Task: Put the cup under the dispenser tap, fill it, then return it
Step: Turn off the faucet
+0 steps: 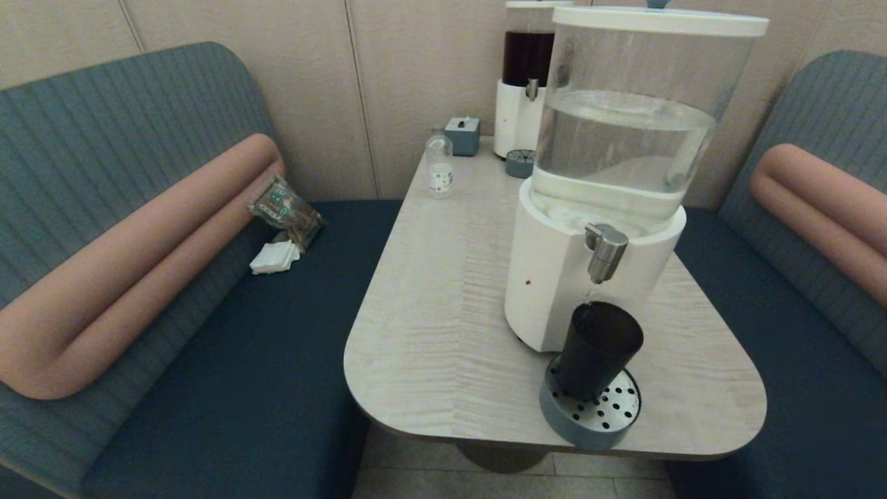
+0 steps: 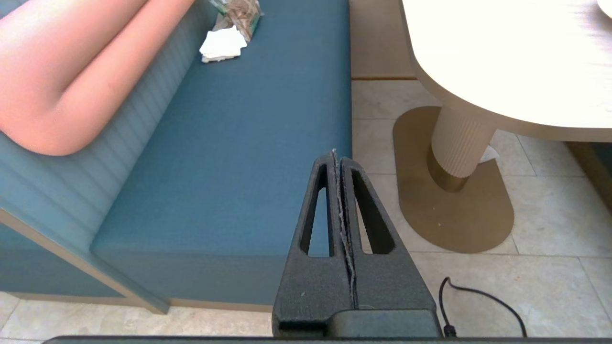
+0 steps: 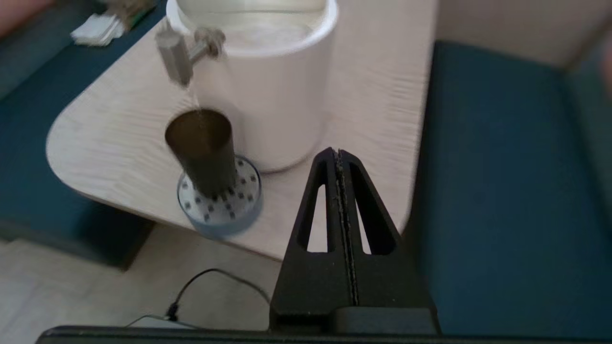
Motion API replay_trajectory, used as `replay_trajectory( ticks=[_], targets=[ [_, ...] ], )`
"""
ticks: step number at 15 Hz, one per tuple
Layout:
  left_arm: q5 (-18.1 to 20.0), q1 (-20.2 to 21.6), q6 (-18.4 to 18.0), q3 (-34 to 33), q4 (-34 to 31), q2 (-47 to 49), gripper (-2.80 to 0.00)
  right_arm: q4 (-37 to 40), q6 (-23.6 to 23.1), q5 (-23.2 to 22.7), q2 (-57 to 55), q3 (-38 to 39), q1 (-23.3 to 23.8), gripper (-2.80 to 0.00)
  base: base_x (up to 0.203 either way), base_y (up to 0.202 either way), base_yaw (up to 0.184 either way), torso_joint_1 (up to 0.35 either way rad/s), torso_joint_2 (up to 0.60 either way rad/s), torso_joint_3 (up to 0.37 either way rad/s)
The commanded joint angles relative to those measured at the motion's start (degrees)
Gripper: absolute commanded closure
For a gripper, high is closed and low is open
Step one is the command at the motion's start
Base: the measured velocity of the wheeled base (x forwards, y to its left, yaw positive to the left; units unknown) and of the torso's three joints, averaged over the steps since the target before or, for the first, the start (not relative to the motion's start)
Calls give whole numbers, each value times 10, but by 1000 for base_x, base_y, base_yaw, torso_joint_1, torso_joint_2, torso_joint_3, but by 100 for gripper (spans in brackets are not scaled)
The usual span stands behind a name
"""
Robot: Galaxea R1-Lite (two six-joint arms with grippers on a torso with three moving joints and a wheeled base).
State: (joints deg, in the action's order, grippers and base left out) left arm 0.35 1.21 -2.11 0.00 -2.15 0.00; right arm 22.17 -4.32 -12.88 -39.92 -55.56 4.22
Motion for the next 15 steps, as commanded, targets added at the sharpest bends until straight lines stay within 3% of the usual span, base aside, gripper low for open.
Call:
replay_trajectory(
  ticks=[1,4,8,15],
  targets=[
    [0,0,0,0,0,1,0,14,-4,-26,117,32,49,0,0,0,0,0,0,0],
    [0,0,0,0,0,1,0,28,-14,-56,199,108,78,0,0,0,0,0,0,0],
    [0,0,0,0,0,1,0,33,-36,-64,237,163,32,0,0,0,0,0,0,0],
    [0,0,0,0,0,1,0,25,-40,-76,240,200,8,0,0,0,0,0,0,0]
  ],
)
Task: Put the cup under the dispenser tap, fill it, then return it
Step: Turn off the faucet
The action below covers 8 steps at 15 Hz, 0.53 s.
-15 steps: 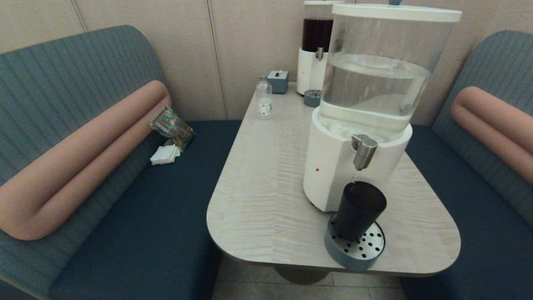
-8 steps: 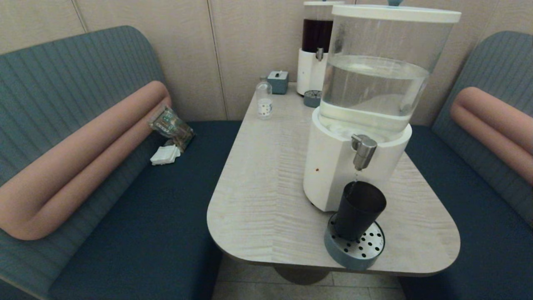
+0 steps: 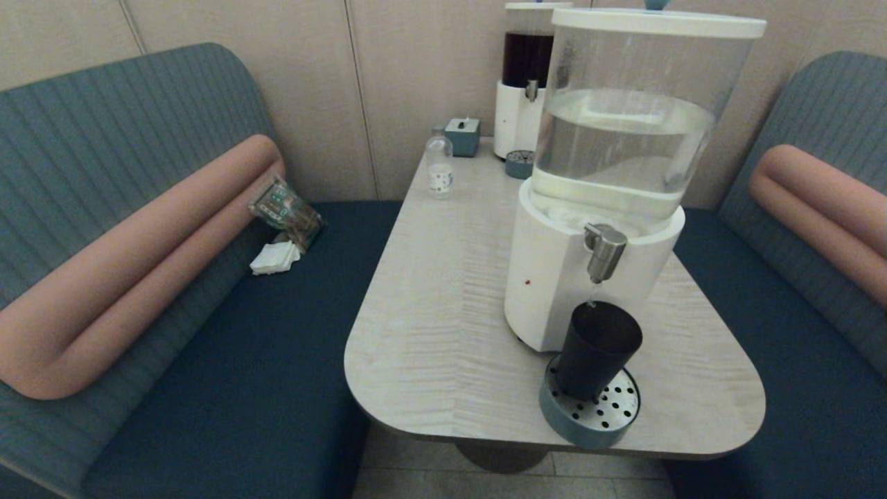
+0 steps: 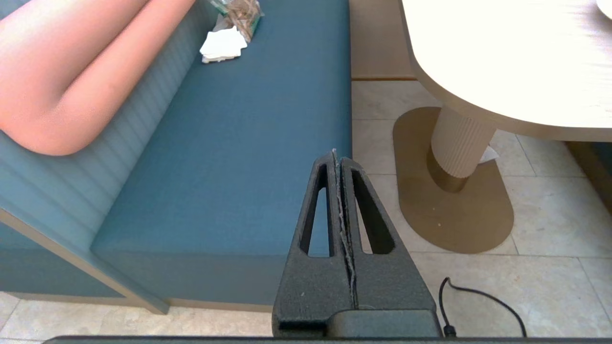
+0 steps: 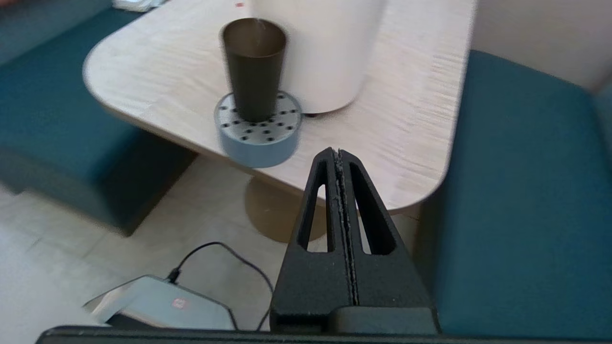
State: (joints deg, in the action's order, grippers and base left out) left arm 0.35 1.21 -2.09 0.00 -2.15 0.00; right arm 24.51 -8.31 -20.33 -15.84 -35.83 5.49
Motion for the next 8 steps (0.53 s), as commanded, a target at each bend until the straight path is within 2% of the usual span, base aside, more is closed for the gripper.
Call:
replay_trajectory(
  ticks=[1,3,7,8],
  targets=[
    [0,0,0,0,0,1,0,3,1,3,4,2,-33,0,0,0,0,0,0,0],
    [0,0,0,0,0,1,0,5,0,31,45,14,-56,0,0,0,0,0,0,0],
    [0,0,0,0,0,1,0,1,-3,60,151,74,-58,0,0,0,0,0,0,0],
    [0,0,0,0,-1,1,0,-6,1,97,161,89,-58,0,0,0,0,0,0,0]
  ],
)
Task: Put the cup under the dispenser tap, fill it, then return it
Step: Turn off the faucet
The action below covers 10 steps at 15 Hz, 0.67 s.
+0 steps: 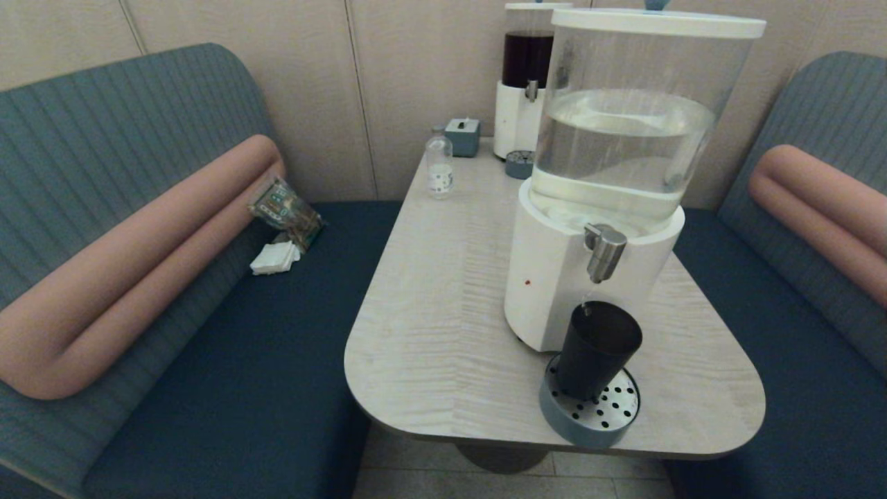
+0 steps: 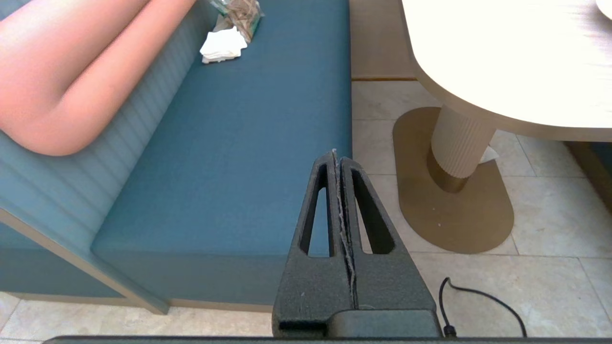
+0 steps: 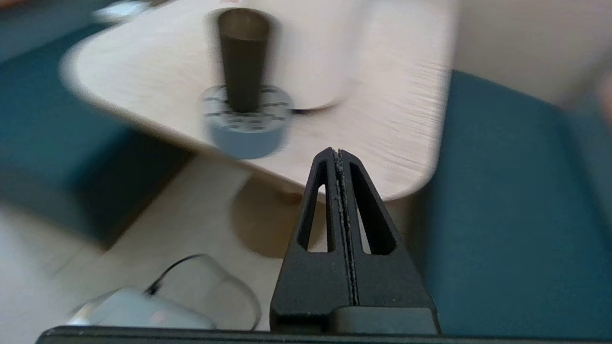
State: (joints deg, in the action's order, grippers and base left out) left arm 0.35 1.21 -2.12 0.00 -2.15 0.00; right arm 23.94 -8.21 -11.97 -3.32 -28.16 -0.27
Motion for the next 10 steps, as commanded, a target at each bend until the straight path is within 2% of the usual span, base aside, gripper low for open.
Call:
replay_trajectory(
  ticks=[1,3,6,7,8,10],
  targets=[
    [0,0,0,0,0,1,0,-21,3,47,35,30,-1,0,0,0,0,0,0,0],
    [0,0,0,0,0,1,0,-118,6,85,35,104,-1,0,0,0,0,0,0,0],
    [0,0,0,0,0,1,0,-320,2,113,35,256,-1,0,0,0,0,0,0,0],
    [0,0,0,0,0,1,0,-352,2,117,35,285,-1,0,0,0,0,0,0,0],
    [0,0,0,0,0,1,0,-343,5,118,35,292,-1,0,0,0,0,0,0,0],
    [0,0,0,0,0,1,0,-262,9,108,35,290,-1,0,0,0,0,0,0,0]
  ],
)
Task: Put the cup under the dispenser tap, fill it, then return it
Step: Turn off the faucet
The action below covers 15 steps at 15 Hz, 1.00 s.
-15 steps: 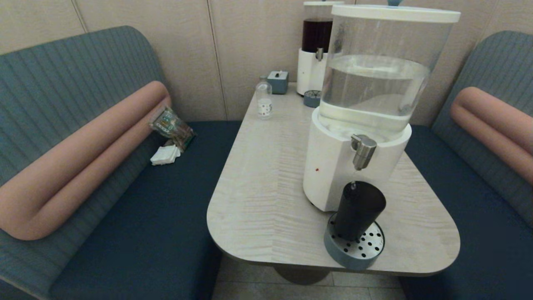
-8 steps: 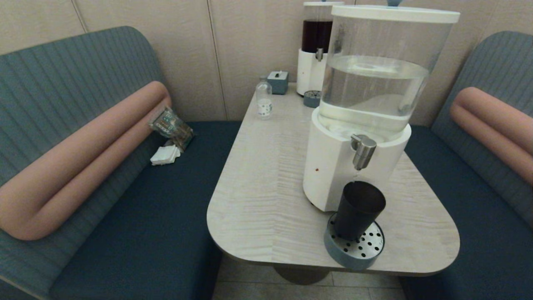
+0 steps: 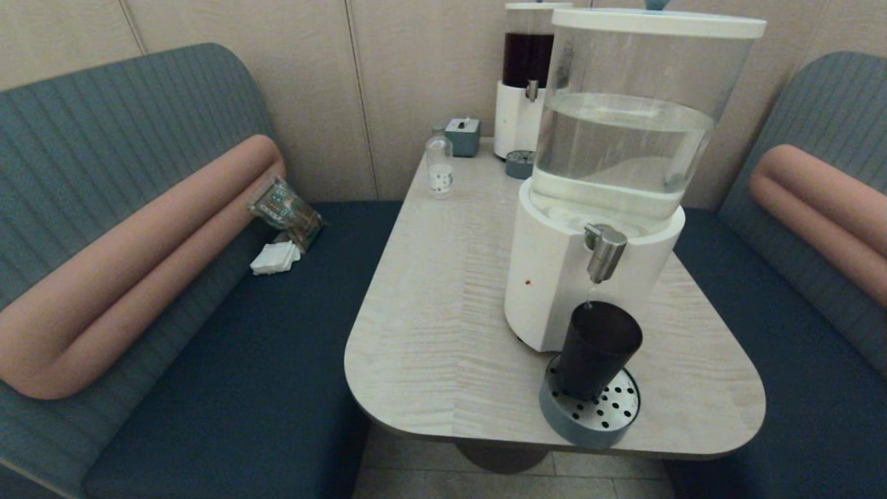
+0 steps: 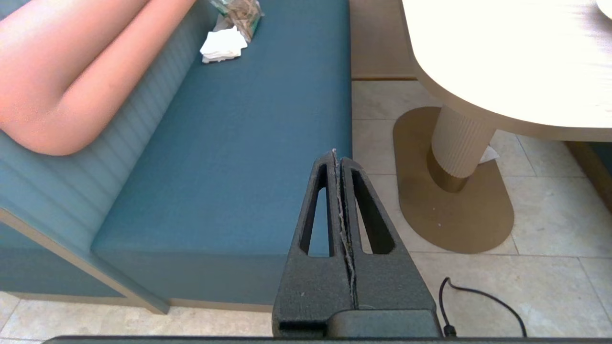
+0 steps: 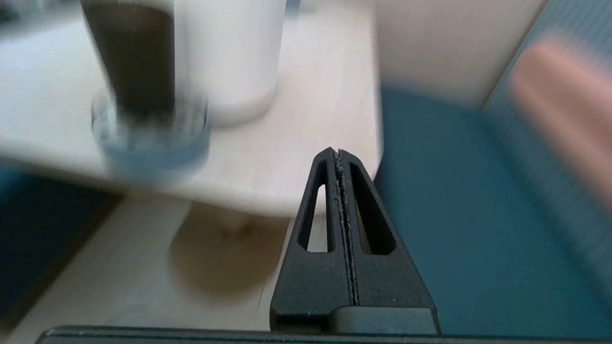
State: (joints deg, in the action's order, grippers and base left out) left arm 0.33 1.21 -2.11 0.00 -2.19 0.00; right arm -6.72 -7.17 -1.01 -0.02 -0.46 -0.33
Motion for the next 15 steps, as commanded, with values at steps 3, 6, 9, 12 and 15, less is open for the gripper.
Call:
replay_trajectory(
  ticks=[3,6,9,12,15],
  targets=[
    [0,0,0,0,0,1,0,48,32,0,1,13,0,0,0,0,0,0,0,0],
    [0,0,0,0,0,1,0,47,41,2,-1,13,0,0,0,0,0,0,0,0],
    [0,0,0,0,0,1,0,47,39,2,0,13,0,0,0,0,0,0,0,0],
    [0,0,-1,0,2,1,0,48,42,1,0,13,0,0,0,0,0,0,0,0],
    [22,0,4,102,1,10,0,48,42,1,1,13,0,0,0,0,0,0,0,0]
  ],
)
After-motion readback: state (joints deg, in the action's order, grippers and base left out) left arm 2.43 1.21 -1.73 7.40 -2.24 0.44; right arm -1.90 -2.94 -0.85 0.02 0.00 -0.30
